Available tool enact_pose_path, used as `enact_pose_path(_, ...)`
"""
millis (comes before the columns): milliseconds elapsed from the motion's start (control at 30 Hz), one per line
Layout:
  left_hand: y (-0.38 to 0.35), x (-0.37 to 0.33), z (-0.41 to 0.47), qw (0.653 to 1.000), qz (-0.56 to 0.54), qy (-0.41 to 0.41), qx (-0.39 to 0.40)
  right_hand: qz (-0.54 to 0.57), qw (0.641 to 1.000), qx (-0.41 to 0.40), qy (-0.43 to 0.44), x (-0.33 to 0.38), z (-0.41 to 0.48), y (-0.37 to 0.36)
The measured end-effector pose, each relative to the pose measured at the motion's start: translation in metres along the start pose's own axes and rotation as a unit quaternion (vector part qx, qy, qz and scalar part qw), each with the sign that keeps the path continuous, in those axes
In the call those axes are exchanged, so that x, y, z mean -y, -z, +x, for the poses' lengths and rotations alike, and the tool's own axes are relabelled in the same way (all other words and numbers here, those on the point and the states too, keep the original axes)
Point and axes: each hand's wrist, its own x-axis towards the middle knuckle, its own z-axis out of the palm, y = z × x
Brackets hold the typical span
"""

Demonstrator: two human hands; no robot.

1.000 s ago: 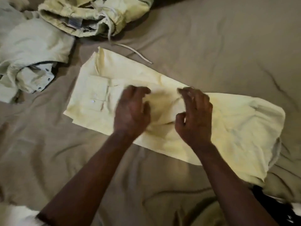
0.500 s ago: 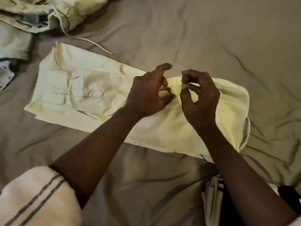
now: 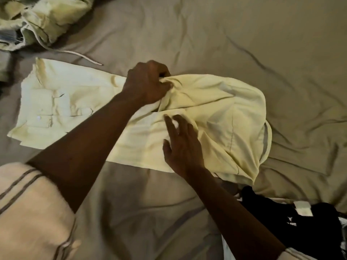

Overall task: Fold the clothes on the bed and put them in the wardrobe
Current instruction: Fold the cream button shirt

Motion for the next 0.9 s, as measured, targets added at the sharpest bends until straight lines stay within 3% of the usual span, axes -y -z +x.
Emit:
enact_pose_path(100, 0.027, -0.008, -0.007, 0.998, -0.046, -0.032, 0.010, 0.023, 1.000, 0.018, -0.012, -0.004, 0.003, -0.003)
enact_pose_path(167, 0.038, -0.019, -0.016, 0.997, -0.033, -0.065, 0.025, 0.155, 0.986, 0.013, -0.064, -0.008, 0.009, 0.002)
enact_pose_path(200, 0.038, -0.024, -0.022, 0.996, -0.016, -0.081, 0.029, 0.255, 0.960, 0.012, -0.113, -0.009, 0.013, 0.007)
enact_pose_path(233, 0.036, -0.030, -0.028, 0.995, 0.005, -0.095, 0.028, 0.367, 0.913, 0.019, -0.175, -0.009, 0.018, 0.016)
enact_pose_path(267, 0.029, -0.034, -0.036, 0.994, 0.024, -0.105, 0.020, 0.486, 0.841, 0.030, -0.237, -0.010, 0.021, 0.026)
enact_pose_path(333, 0.006, -0.042, -0.056, 0.993, 0.051, -0.108, -0.007, 0.671, 0.661, 0.065, -0.329, -0.015, 0.025, 0.045)
enact_pose_path(400, -0.027, -0.050, -0.081, 0.991, 0.080, -0.100, -0.039, 0.776, 0.518, 0.076, -0.351, -0.026, 0.023, 0.059)
enact_pose_path(433, -0.045, -0.053, -0.094, 0.991, 0.071, -0.105, -0.043, 0.806, 0.477, 0.078, -0.342, -0.031, 0.020, 0.066)
enact_pose_path(467, -0.061, -0.052, -0.106, 0.992, 0.046, -0.111, -0.037, 0.820, 0.459, 0.081, -0.332, -0.032, 0.020, 0.069)
enact_pose_path(500, -0.075, -0.051, -0.115, 0.992, 0.016, -0.121, -0.023, 0.816, 0.467, 0.087, -0.328, -0.033, 0.020, 0.072)
enact_pose_path(567, -0.093, -0.044, -0.131, 0.990, -0.003, -0.140, -0.027, 0.773, 0.524, 0.114, -0.340, -0.029, 0.025, 0.070)
enact_pose_path(633, -0.100, -0.039, -0.144, 0.987, -0.026, -0.122, -0.104, 0.722, 0.582, 0.107, -0.359, -0.022, 0.034, 0.065)
enact_pose_path(700, -0.101, -0.041, -0.157, 0.972, -0.131, -0.037, -0.190, 0.707, 0.593, 0.073, -0.378, -0.015, 0.044, 0.063)
enact_pose_path(733, -0.099, -0.044, -0.163, 0.952, -0.228, 0.050, -0.196, 0.720, 0.574, 0.064, -0.383, -0.010, 0.049, 0.064)
enact_pose_path(767, -0.096, -0.048, -0.163, 0.902, -0.369, 0.164, -0.152, 0.740, 0.550, 0.060, -0.383, -0.007, 0.051, 0.067)
enact_pose_path(800, -0.092, -0.049, -0.160, 0.802, -0.525, 0.275, -0.074, 0.760, 0.523, 0.059, -0.381, -0.002, 0.053, 0.070)
enact_pose_path(867, -0.088, -0.045, -0.151, 0.537, -0.747, 0.387, 0.058, 0.789, 0.474, 0.050, -0.388, 0.006, 0.052, 0.078)
enact_pose_path(900, -0.087, -0.041, -0.147, 0.447, -0.807, 0.380, 0.065, 0.796, 0.458, 0.045, -0.394, 0.009, 0.050, 0.081)
